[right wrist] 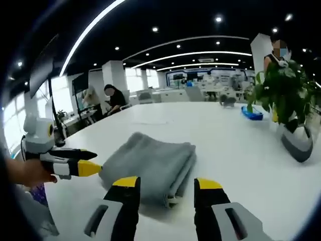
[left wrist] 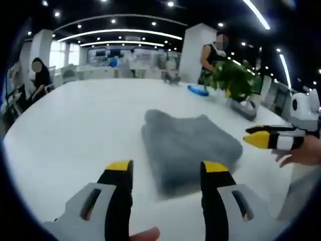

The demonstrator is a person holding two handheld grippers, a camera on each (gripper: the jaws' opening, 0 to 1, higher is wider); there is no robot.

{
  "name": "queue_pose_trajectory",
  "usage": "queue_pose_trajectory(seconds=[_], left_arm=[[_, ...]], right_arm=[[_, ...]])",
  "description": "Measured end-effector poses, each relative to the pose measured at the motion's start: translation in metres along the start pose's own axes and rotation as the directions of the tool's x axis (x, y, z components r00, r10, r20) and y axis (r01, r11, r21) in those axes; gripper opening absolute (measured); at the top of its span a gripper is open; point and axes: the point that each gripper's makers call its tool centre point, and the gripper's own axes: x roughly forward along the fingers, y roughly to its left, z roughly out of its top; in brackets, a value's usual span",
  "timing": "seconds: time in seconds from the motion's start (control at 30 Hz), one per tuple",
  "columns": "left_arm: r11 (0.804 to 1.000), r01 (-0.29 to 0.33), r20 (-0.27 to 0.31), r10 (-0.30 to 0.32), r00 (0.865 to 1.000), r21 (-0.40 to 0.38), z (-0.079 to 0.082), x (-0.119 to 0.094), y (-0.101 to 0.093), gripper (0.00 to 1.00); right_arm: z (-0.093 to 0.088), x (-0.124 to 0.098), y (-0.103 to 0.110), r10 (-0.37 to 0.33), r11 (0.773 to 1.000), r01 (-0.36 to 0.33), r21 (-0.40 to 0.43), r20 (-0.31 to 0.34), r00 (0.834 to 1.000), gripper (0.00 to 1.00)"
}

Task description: Open the folded towel by lifting each exposed corner and separating the folded layers until the towel lies flat within the target outline without major curled edges

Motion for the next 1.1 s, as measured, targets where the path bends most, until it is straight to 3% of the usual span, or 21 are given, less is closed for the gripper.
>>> queue_pose_trajectory(seconds=[0.13, 0.27, 0.43, 0.63, 0.9, 1.1], left_arm=[[1.0, 0.006, -0.006, -0.006, 1.0, -0.006, 0.0, 0.004, 0.002, 0.52], [0.999, 0.025, 0.005, -0.025, 1.0, -0.043, 0.003, 0.006, 0.001, 0.42], [0.998, 0.052, -0.044, -0.054, 0.998, -0.038, -0.007, 0.012, -0.007, 0.35], [0.999, 0.045, -0.062, -0.047, 0.997, -0.022, -0.015, 0.01, -0.009, 0.35], [0.999, 0.035, -0.077, -0.035, 0.996, -0.009, -0.019, 0.012, -0.01, 0.35], [1.0, 0.025, -0.08, -0.026, 0.996, -0.014, -0.02, 0.015, -0.01, 0.35]], right_arm=[[-0.007, 0.007, 0.0, 0.0, 1.0, 0.0, 0.028, -0.012, 1.0, 0.37], [-0.012, 0.011, 0.005, 0.005, 1.0, -0.004, 0.015, -0.027, 1.0, 0.35], [-0.022, 0.016, 0.004, 0.001, 1.0, 0.0, 0.023, -0.049, 0.999, 0.33], [-0.018, 0.012, 0.005, 0.006, 1.0, -0.005, 0.016, -0.046, 0.999, 0.33], [-0.008, 0.014, -0.002, 0.0, 0.998, 0.0, 0.067, 0.005, 1.0, 0.33], [-0.014, 0.014, 0.001, 0.022, 0.997, -0.021, 0.071, -0.022, 1.0, 0.33]])
